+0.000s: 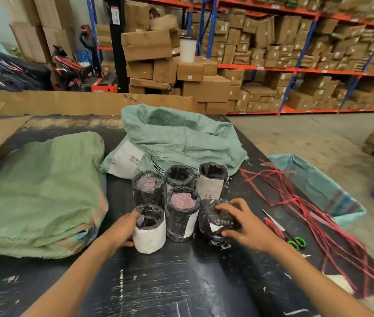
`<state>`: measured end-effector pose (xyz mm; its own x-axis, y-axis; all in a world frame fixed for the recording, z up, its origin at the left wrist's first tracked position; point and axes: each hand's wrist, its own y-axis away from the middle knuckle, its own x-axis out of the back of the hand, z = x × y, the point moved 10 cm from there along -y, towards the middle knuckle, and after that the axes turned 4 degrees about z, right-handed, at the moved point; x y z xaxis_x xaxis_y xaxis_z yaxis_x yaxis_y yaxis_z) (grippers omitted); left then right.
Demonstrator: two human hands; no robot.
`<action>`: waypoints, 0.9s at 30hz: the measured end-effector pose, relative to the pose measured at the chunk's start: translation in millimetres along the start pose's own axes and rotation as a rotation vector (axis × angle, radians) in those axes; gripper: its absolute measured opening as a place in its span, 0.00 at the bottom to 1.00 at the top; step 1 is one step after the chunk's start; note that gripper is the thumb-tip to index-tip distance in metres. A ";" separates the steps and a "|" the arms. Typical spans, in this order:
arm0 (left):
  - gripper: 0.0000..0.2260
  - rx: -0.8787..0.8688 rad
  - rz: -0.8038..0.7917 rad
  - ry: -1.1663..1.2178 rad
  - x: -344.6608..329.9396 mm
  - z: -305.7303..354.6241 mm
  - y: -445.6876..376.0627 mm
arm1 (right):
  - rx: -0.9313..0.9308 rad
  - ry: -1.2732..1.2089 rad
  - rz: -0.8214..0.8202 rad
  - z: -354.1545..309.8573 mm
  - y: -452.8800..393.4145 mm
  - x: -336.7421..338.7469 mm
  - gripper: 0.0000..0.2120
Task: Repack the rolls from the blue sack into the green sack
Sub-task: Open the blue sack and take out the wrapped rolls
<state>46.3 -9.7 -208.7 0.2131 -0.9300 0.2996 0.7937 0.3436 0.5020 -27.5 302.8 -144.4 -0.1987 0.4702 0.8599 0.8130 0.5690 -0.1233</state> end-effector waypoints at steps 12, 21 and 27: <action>0.16 -0.231 0.211 -0.155 13.4 7.7 -2.2 | -0.056 0.034 -0.049 -5.5 0.8 -4.4 0.36; 0.17 -0.718 0.577 -0.233 39.5 102.4 45.7 | -0.008 -0.053 0.173 -30.3 -33.0 49.1 0.21; 0.16 -1.059 0.416 -0.279 19.3 214.6 60.8 | 0.087 -0.283 0.344 -50.7 -117.3 102.4 0.13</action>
<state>-23.6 21.3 1.7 0.5401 -0.6656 0.5151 0.7983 0.2116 -0.5638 -115.5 250.0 -16.8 -0.0771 0.8008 0.5939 0.8114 0.3966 -0.4293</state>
